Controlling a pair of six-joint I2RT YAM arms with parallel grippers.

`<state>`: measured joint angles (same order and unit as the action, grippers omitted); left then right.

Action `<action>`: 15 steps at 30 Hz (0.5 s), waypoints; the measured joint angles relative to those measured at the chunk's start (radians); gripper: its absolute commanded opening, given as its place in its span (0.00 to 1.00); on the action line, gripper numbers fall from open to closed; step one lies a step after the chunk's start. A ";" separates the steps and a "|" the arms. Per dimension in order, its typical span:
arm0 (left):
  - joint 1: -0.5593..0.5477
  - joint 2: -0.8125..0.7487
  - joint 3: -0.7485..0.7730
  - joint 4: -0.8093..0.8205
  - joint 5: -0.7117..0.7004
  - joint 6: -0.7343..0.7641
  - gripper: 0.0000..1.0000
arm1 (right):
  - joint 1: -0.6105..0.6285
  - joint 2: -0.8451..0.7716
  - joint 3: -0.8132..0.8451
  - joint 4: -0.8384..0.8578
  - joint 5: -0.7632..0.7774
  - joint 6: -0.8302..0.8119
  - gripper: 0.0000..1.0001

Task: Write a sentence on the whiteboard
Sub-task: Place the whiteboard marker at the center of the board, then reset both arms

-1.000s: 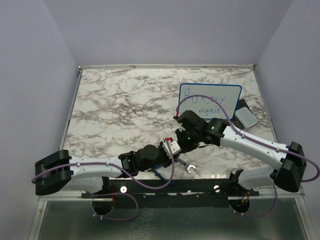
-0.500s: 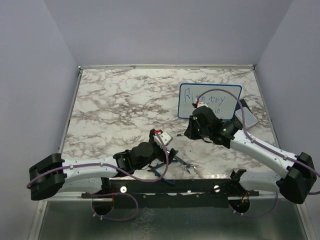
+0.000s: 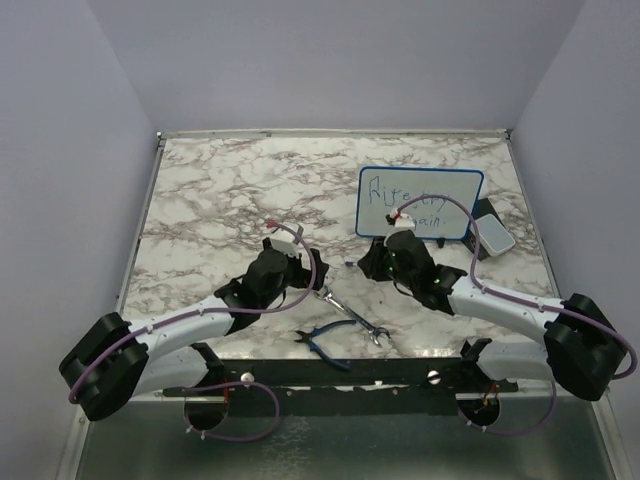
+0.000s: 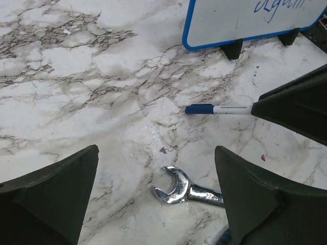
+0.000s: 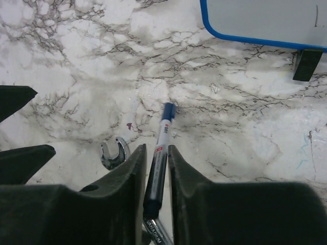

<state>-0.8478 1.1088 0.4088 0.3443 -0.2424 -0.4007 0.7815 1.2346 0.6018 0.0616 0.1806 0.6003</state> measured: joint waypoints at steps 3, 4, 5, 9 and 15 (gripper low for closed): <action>0.035 0.009 0.006 -0.014 0.018 -0.037 0.96 | 0.000 0.000 -0.029 0.031 0.020 0.005 0.44; 0.045 0.009 0.007 -0.016 0.021 -0.048 0.96 | 0.000 0.001 -0.036 0.034 0.027 0.008 0.50; 0.058 0.009 0.008 -0.020 0.026 -0.060 0.96 | 0.000 0.002 -0.040 0.034 0.037 0.010 0.54; 0.104 0.009 0.014 -0.034 0.048 -0.099 0.97 | 0.000 -0.001 -0.040 0.028 0.073 0.012 0.72; 0.221 0.009 0.074 -0.105 0.079 -0.142 0.98 | -0.016 -0.087 -0.030 -0.070 0.163 -0.015 0.92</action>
<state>-0.6266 1.1175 0.4824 0.2398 -0.1638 -0.5430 0.7650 1.1481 0.5716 -0.0086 0.3439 0.5850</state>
